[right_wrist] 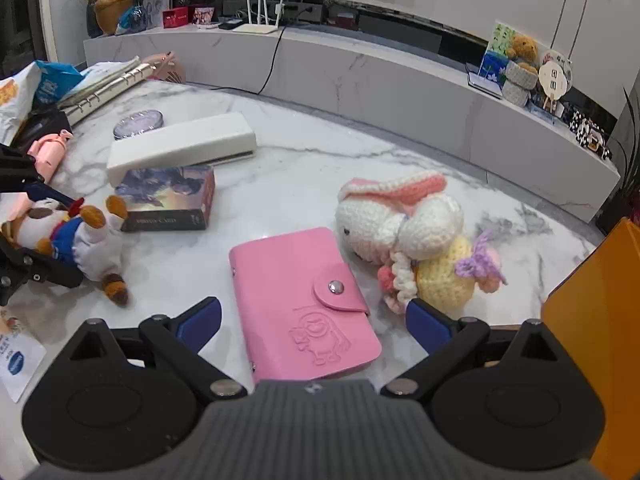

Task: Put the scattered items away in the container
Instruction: 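Grasp the plush dog with the left tool while the right tool grasps the pink wallet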

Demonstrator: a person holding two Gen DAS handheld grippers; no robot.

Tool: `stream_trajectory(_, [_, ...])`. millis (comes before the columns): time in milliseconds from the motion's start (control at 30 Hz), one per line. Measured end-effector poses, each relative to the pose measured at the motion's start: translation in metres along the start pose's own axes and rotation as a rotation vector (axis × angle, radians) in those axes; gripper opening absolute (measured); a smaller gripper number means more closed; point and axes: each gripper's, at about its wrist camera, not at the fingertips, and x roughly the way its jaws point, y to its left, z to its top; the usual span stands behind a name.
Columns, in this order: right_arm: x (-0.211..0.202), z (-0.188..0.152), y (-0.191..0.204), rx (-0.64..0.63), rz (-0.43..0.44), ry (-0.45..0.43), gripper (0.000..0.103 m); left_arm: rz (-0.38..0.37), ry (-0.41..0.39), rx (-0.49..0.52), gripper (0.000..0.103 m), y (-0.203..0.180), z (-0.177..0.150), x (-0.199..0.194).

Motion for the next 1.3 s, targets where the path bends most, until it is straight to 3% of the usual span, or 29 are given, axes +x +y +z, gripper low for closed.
stream_trajectory(533, [0.031, 0.003, 0.005, -0.032, 0.033, 0.064, 0.099, 0.008, 0.015, -0.016, 0.089, -0.002, 0.001, 0.008])
stream_trajectory(800, [0.041, 0.009, 0.001, 0.041, 0.074, 0.09, 0.099, 0.016, 0.003, 0.003, 0.088, -0.004, 0.001, 0.009])
stream_trajectory(933, [0.038, 0.01, -0.004, 0.057, 0.068, 0.098, 0.089, 0.018, -0.014, 0.022, 0.087, -0.006, 0.0, 0.009])
stream_trajectory(1067, [0.036, 0.011, -0.006, 0.066, 0.068, 0.116, 0.088, 0.022, -0.029, 0.028, 0.087, -0.007, -0.001, 0.01])
stream_trajectory(1300, [0.032, 0.007, -0.003, 0.036, 0.072, 0.121, 0.087, 0.027, 0.017, -0.014, 0.082, -0.006, 0.006, 0.012])
